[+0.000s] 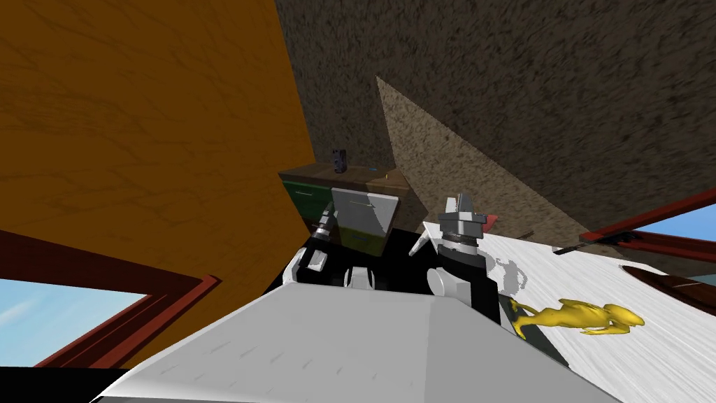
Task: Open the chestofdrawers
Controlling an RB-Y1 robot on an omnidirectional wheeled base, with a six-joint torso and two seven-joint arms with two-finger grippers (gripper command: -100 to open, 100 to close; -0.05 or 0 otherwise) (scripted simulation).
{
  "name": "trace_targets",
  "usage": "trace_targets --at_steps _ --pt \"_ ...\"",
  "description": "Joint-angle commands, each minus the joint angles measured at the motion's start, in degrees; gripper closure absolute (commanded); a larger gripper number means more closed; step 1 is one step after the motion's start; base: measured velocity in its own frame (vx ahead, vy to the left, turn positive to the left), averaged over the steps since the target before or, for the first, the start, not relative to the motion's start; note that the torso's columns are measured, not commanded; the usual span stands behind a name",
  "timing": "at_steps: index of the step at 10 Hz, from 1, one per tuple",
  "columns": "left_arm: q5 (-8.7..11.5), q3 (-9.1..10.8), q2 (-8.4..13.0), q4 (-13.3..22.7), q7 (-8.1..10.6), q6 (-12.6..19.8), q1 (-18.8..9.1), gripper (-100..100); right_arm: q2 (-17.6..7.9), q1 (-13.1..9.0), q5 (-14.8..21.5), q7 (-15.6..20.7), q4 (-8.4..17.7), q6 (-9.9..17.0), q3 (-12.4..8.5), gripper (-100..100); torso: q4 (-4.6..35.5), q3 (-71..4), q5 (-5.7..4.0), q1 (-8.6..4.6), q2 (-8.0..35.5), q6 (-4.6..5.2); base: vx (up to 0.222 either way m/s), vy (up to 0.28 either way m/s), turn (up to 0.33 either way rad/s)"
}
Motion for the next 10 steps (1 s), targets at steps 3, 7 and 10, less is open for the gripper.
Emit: trace_targets --at_steps 3,7,10 --pt "-1.17 -1.32 -0.22 6.27 0.24 0.03 -3.13 -100 0.00 -0.01 0.00 0.00 0.01 0.00 0.00 0 0.07 0.16 0.03 0.06 0.22 0.00 0.071 -0.038 0.058" --pt "-2.25 -2.61 -1.04 11.94 0.62 0.21 -5.89 -100 0.00 -0.01 0.00 0.00 0.00 0.00 0.00 0 0.04 0.09 0.01 -0.02 0.14 0.00 0.094 -0.043 0.061" --pt "-2.84 -3.31 -2.05 15.05 0.82 0.31 -7.41 -100 0.00 -0.01 0.00 0.00 0.00 0.00 0.00 0 0.05 0.11 0.02 0.07 0.17 0.00 0.072 -0.040 0.051"
